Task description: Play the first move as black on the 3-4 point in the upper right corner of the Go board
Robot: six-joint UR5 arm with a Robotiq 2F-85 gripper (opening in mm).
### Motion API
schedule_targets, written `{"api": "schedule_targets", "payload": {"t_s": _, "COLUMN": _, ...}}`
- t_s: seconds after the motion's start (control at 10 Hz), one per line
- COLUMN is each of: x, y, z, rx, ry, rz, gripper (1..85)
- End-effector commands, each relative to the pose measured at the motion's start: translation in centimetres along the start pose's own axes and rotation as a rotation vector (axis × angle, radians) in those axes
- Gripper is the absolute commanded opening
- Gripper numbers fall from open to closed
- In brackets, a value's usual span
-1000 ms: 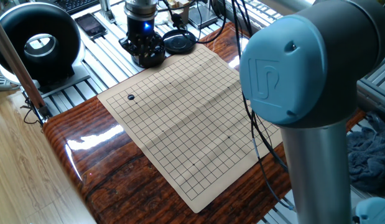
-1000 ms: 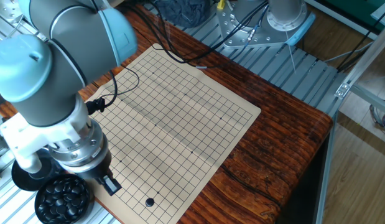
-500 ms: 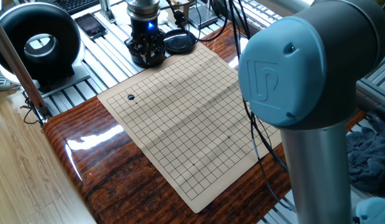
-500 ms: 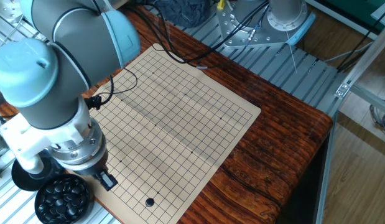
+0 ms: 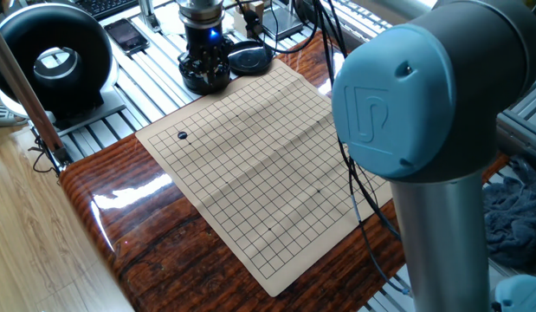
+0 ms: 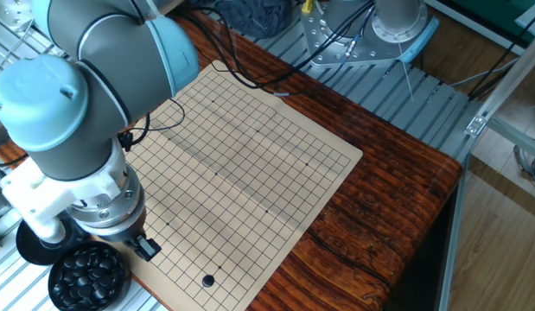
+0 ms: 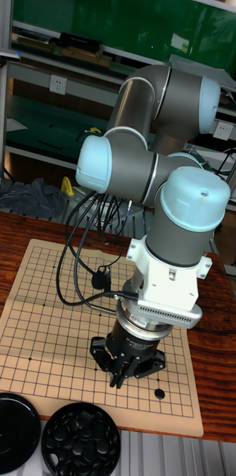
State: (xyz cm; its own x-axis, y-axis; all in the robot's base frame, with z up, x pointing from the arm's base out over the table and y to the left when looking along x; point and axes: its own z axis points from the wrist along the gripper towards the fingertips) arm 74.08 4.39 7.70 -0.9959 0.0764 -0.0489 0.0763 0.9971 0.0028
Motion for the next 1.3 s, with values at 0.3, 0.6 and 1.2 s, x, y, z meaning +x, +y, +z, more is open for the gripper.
{"api": "schedule_targets", "payload": {"t_s": 0.3, "x": 1.5, "y": 3.4, "z": -1.0, "rx": -0.093, "ry": 0.022, "rz": 0.083, "gripper": 1.3}}
{"api": "schedule_targets", "payload": {"t_s": 0.6, "x": 2.4, "y": 6.5, "z": -1.0, "rx": -0.162, "ry": 0.016, "rz": 0.13, "gripper": 1.3}}
{"api": "schedule_targets", "payload": {"t_s": 1.2, "x": 3.7, "y": 9.1, "z": 0.6, "rx": -0.206, "ry": 0.014, "rz": 0.154, "gripper": 1.3}}
